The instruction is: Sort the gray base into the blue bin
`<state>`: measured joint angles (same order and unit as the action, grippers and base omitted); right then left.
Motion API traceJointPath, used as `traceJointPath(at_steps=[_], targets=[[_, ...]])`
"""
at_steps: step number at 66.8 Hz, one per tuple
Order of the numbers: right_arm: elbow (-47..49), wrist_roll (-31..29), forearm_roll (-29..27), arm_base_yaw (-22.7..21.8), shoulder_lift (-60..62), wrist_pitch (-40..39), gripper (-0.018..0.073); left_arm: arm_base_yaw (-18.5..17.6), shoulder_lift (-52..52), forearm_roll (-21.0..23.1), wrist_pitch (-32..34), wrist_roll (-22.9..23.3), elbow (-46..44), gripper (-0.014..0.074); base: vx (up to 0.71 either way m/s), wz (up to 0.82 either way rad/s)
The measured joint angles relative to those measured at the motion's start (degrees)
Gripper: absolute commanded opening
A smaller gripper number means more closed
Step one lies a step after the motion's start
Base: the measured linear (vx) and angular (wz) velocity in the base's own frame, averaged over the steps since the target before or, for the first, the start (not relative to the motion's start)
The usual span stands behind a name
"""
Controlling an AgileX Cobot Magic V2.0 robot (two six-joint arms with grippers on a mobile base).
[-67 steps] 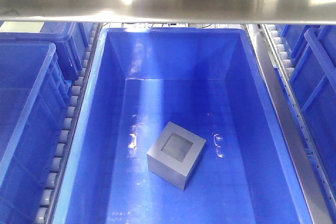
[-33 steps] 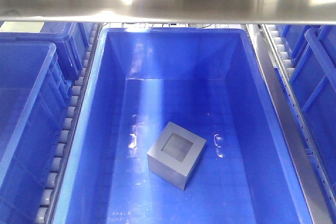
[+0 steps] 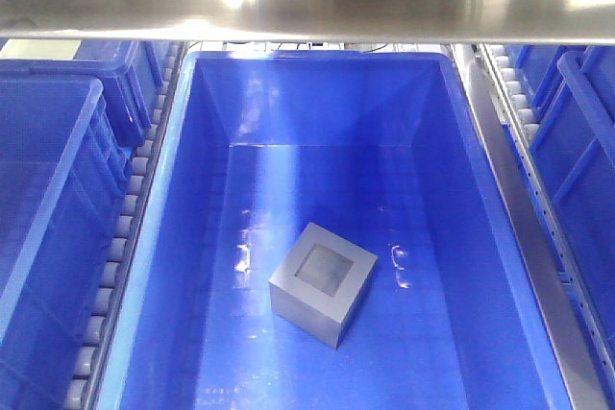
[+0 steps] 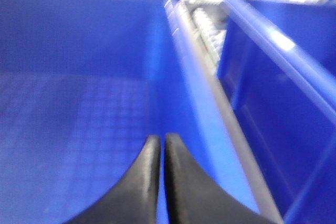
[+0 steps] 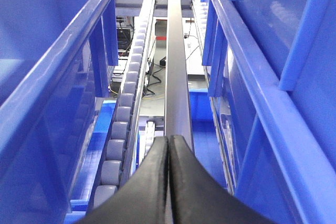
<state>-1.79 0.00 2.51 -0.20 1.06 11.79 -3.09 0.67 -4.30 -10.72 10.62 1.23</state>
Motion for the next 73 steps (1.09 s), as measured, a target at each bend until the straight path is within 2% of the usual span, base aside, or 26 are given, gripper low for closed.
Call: traceJointPath(at_steps=[73], targets=[[0.00,0.00,0.00,0.00,0.00,0.00,-0.0005,0.43,0.00,-0.58,1.15,0.23,0.06,-0.0007,0.00,0.00]])
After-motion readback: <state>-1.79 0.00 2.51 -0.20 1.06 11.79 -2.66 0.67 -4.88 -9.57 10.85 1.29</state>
